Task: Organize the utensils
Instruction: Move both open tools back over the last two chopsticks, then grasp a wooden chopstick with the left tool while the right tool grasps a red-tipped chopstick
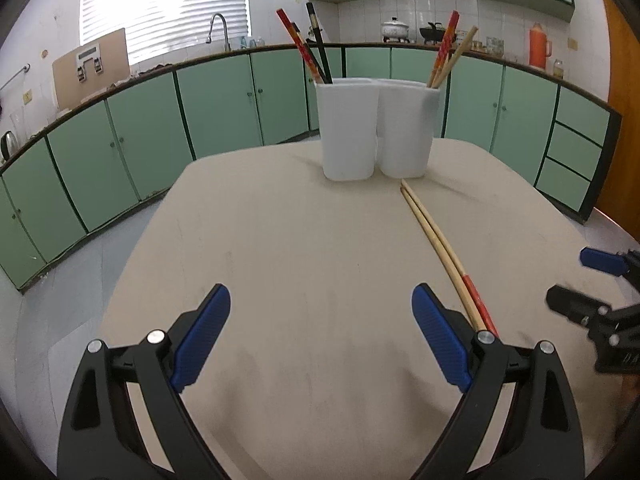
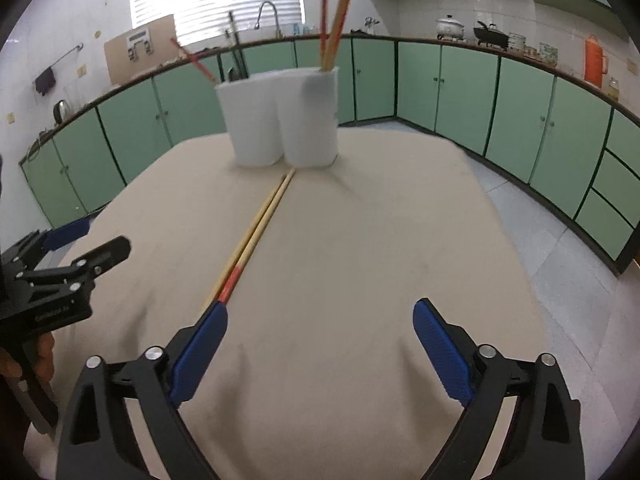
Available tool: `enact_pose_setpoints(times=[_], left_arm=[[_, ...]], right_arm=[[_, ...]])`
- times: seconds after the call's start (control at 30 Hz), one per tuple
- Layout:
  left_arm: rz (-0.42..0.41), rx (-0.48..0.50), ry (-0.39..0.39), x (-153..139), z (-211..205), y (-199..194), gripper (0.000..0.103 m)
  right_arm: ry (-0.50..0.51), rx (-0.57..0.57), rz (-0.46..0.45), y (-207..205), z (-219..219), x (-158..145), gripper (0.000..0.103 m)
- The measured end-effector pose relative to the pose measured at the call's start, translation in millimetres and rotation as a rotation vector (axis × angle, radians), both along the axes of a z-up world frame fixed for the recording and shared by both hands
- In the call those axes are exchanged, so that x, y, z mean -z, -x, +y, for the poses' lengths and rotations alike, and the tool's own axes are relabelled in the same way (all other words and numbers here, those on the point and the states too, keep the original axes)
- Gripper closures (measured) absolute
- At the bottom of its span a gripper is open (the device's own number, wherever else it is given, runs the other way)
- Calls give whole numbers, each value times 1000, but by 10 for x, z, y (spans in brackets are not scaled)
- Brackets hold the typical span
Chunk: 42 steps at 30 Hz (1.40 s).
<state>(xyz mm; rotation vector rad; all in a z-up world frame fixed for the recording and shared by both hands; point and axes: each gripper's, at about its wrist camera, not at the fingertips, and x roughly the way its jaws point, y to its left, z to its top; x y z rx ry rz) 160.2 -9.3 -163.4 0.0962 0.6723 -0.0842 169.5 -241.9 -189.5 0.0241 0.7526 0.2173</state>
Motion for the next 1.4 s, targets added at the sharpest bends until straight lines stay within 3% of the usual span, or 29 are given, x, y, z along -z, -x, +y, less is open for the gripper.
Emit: enact_pose_setpoints(times=[0.1,0.23,0.43,1.03,1.4], left_arm=[[6,1,5,4,-15,6,14],[31,2,12,21,-29,6,14],[59,-18,44,47,28,18,14],[66,-34,74,50,131,-2,14],[72,-23,58,58,84,-20,14]], right_arm=[[1,-9,15,22,77,29,23],[11,-44,47,77,203,88,46],[-3,-110,89,146,350,164,62],[85,-147,50,164,610,189,65],[74,-82,62,156,374,153,69]])
